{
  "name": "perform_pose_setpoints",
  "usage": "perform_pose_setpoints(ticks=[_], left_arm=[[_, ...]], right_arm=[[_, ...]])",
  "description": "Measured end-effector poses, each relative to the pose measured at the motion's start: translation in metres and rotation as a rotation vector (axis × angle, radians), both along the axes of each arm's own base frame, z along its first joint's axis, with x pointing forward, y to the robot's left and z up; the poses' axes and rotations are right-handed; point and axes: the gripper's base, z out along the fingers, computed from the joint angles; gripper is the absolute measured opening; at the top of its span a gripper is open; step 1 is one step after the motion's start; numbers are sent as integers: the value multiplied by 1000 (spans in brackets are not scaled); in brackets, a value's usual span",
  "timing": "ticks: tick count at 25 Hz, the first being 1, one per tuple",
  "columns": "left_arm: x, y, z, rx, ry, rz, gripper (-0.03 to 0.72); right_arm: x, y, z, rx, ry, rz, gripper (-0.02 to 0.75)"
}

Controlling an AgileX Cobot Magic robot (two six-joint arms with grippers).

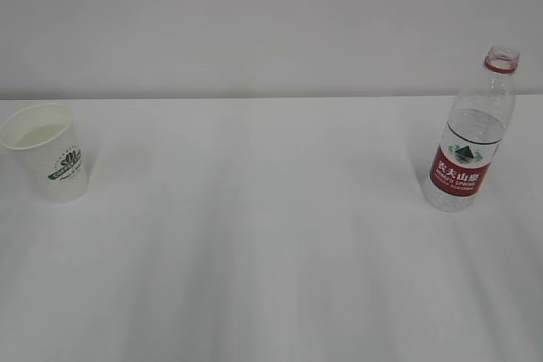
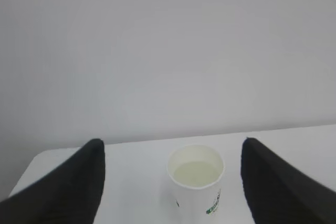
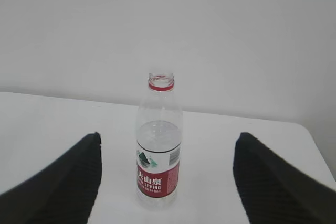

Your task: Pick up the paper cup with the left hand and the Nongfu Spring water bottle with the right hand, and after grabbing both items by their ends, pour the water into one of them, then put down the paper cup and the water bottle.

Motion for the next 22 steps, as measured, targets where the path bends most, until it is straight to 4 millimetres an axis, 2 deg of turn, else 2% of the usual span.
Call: perform_pose_setpoints(ticks=[5,14,22], left_arm=[[-11,2,-1,-12,51,22,583],[-28,5,20,-50,182,63,549],[-38,6,9,-91,409,83,540]], right_arm=[[-5,-2,8,-9,92,-20,588],[-16,-6,23,-16,261,-54,588],[-27,-9,25,-24,413,-77,588]])
